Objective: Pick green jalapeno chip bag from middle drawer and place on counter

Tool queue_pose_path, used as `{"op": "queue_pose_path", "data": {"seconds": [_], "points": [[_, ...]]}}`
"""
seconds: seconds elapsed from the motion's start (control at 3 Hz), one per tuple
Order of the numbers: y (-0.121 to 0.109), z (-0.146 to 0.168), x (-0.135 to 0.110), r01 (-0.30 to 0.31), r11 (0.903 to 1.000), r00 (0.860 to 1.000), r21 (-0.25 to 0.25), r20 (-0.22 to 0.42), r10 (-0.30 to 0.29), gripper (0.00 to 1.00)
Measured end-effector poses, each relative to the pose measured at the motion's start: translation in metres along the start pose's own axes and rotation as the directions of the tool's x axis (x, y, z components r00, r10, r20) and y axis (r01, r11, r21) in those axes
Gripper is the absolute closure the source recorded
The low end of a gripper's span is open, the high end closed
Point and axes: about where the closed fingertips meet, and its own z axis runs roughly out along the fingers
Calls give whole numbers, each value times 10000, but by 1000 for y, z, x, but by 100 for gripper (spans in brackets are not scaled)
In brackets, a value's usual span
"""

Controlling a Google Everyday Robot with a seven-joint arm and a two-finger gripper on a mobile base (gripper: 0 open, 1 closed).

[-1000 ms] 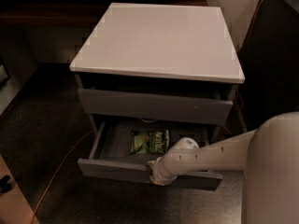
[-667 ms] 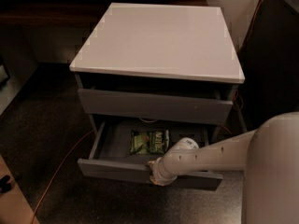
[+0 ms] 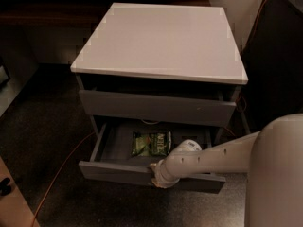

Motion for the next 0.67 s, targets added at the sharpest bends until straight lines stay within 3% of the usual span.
{"op": "queue_pose_path", "data": {"seconds": [0.33,0.67], "points": [[0,0,0,-1,10000,10000,0,0,1,28],[-17,-35,-7,-479,9987,9988,198,43,478,5]]}}
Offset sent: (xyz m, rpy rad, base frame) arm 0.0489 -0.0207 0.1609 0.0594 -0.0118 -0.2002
